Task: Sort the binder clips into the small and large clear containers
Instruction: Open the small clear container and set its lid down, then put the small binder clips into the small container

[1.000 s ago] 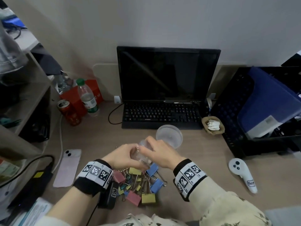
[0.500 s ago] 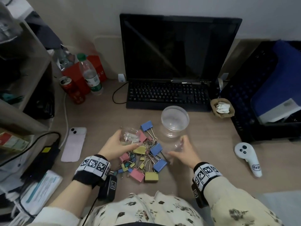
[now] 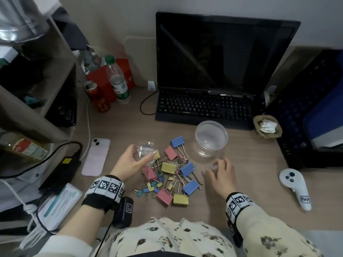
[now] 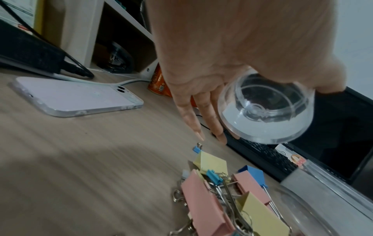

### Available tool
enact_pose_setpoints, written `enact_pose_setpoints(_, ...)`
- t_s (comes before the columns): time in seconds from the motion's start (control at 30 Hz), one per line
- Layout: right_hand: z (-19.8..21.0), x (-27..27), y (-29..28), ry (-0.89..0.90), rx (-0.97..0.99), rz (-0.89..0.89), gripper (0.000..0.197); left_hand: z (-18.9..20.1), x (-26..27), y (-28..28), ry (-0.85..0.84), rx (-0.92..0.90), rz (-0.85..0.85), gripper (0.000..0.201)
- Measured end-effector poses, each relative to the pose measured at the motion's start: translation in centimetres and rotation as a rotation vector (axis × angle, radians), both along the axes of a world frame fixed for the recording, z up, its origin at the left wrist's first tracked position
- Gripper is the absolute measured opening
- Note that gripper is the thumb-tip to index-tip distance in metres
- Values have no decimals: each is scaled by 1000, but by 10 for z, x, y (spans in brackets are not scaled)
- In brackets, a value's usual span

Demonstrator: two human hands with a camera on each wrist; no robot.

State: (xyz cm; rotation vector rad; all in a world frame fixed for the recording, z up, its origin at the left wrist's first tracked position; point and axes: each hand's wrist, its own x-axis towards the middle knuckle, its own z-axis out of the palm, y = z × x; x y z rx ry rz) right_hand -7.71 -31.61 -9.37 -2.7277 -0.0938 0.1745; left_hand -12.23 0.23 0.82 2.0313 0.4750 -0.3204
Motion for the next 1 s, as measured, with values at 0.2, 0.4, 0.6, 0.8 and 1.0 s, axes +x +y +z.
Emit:
enact_pose_setpoints(0.2,2,-8,7,24,0,-77,26,-6,2,10,-35,-32,69,88)
enact_pose_setpoints(0.4,4,-25,16,202,-51,-60,43,-14,3,18,-63,-67,84,93)
enact_pose_setpoints(0.6,22,-23,44,11,-41,-3,49,-20,6,27,-77,-29,49,110)
enact_pose_setpoints(0.8,46,9,96,88,-1,249,42,-19,9,29,-136,15,-11,92)
enact_pose_setpoints(1.0,38,26,122,201,-88,295,48,-25,13,34,-116,0,-30,94)
